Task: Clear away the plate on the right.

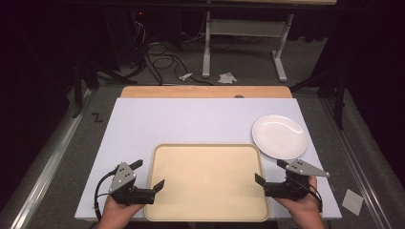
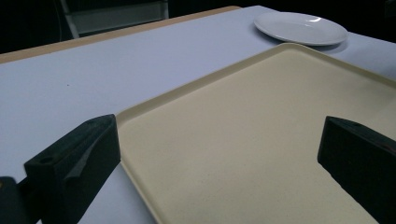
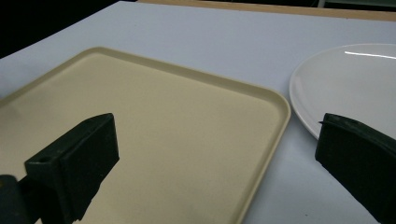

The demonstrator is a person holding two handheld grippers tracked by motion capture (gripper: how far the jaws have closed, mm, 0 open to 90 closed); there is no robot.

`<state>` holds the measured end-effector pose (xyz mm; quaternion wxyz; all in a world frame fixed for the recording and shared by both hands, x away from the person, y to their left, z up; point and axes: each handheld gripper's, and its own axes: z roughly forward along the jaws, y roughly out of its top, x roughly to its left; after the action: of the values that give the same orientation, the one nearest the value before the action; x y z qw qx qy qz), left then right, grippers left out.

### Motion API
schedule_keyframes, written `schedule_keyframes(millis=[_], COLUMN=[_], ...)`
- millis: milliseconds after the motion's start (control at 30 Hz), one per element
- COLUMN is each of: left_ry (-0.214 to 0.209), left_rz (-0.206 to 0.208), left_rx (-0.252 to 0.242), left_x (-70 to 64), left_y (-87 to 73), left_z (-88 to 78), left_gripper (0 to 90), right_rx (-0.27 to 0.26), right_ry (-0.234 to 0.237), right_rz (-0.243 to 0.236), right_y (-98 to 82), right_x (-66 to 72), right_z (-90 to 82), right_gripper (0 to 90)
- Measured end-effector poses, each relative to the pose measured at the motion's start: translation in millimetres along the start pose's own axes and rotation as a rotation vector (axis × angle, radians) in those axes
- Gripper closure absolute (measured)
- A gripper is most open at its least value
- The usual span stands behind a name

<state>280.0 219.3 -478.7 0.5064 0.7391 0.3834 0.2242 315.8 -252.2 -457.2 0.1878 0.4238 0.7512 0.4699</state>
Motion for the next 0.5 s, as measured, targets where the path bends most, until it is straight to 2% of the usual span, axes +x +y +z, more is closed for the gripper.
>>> schedule_keyframes(millis=[200, 500], left_ry=[0.001, -0.006], left_rz=[0.004, 0.012], left_rx=[0.005, 0.01], left_x=[0.5, 1.0], left_y=[-0.8, -1.8], left_z=[0.5, 1.7], left_gripper=[0.2, 0.7], right_rx=[-0.016, -0.008], right_ry=[0.007, 0.019], right_rz=[0.011, 0.02], right_y=[0.9, -0.1], right_x=[-2.3, -3.6], right_z=[-2.0, -1.0], right_gripper=[0.0, 0.0])
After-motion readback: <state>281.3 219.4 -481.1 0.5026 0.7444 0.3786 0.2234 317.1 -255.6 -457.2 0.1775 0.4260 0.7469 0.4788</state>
